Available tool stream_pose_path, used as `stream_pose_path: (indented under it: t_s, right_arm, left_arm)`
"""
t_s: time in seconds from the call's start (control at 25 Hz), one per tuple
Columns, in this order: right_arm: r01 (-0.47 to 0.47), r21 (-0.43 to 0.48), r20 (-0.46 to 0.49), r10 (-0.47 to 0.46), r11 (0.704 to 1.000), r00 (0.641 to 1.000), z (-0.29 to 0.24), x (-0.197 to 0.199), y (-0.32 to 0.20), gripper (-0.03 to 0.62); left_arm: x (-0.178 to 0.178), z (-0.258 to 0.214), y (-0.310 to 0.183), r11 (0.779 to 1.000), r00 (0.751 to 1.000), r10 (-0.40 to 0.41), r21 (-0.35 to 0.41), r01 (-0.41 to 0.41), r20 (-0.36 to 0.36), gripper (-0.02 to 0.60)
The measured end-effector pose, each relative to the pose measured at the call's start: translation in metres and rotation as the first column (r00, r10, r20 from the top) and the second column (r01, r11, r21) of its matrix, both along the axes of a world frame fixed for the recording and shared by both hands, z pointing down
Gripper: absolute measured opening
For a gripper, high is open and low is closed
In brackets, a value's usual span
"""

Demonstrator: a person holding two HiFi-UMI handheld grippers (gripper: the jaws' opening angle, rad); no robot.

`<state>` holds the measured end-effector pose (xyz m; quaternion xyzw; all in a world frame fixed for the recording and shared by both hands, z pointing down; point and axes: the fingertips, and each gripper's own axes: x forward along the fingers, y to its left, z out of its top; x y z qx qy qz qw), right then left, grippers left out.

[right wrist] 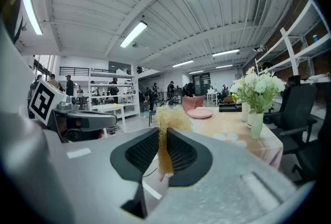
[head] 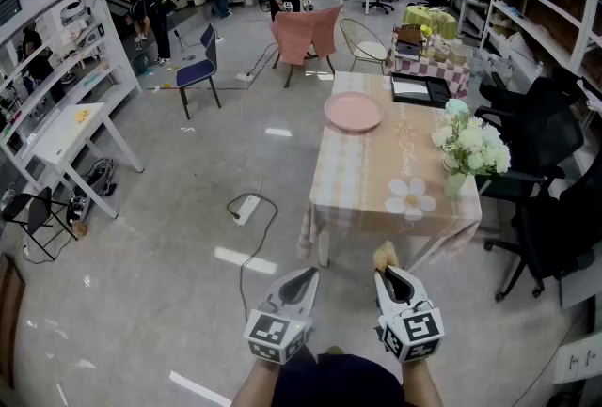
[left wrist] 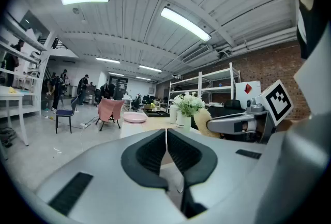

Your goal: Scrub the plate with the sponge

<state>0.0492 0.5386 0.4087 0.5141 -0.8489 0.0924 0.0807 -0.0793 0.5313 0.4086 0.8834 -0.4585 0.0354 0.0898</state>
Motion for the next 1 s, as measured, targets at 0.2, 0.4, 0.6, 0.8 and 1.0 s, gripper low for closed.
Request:
stream_pose_path:
  t_s: [0.2,0.4,0.6,0.8,1.0]
  right_arm:
    - [0.003,-0.017,-0.011,-0.003,1.0,1.0,0.003,0.004,0.002,0.048]
    - [-0.012,0.005,0.029,0.012,1.0,1.0,0.002,0.006,0.004,0.049]
    - [-0.03,0.008,0.048,0.03,1.0,0.998,0.002,0.011,0.005,0.049]
    - [-0.051,0.0,0.056,0.051,0.999,0.997,0.006,0.016,0.001,0.049]
    - [-0.063,-0.013,0.066,0.064,0.998,0.996,0.009,0.019,-0.019,0.049]
  left_arm:
    - [0.006,0.002,0.002,1.0,1.0,0.009,-0.006,-0.009,-0.005,0.017]
    - [0.012,0.006,0.007,0.999,1.0,0.023,-0.023,-0.023,-0.01,0.017]
    - [0.021,0.01,0.007,0.998,0.999,0.048,-0.029,-0.048,0.001,0.017]
    - [0.027,0.01,-0.001,0.997,0.997,0.071,-0.028,-0.071,0.011,0.017]
    - [0.032,0.01,-0.024,0.996,0.996,0.087,-0.03,-0.086,0.023,0.017]
